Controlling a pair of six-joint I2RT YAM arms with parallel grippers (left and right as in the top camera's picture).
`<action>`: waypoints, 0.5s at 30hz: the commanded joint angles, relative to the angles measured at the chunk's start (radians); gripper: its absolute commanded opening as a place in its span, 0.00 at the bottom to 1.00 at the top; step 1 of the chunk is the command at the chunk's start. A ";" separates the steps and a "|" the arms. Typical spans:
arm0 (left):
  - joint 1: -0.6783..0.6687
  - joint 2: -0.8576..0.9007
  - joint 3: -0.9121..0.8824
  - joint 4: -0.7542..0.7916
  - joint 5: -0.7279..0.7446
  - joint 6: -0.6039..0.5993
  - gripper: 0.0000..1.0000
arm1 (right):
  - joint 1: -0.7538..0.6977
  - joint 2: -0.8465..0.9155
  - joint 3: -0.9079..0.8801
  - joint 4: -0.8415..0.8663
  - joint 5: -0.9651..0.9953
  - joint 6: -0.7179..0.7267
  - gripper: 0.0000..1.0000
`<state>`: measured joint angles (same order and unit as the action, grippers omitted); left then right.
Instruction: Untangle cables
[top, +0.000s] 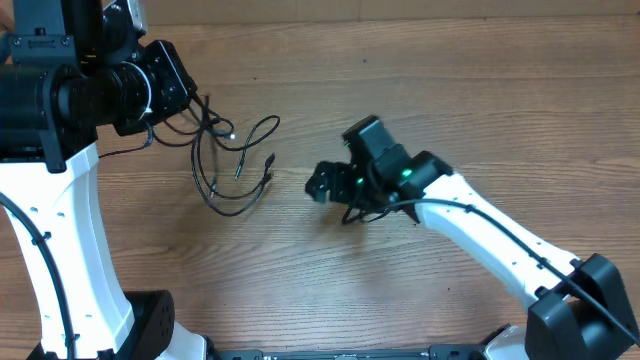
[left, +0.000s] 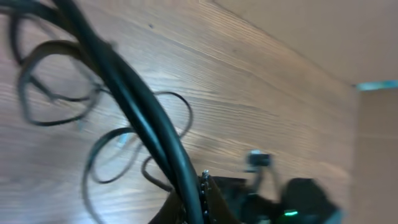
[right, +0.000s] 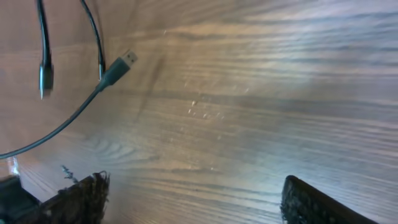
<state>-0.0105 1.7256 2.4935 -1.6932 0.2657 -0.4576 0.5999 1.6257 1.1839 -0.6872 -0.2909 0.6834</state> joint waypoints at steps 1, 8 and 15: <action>0.004 -0.026 0.023 0.004 -0.248 0.114 0.04 | -0.087 -0.056 0.016 -0.019 -0.072 -0.034 0.87; 0.002 -0.024 0.002 0.004 -0.430 0.233 0.04 | -0.273 -0.132 0.016 -0.039 -0.183 -0.113 0.87; -0.065 -0.004 -0.098 0.004 -0.456 0.209 0.04 | -0.395 -0.167 0.016 -0.045 -0.224 -0.117 0.88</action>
<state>-0.0357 1.7237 2.4367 -1.6939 -0.1474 -0.2657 0.2337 1.4792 1.1839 -0.7296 -0.4755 0.5873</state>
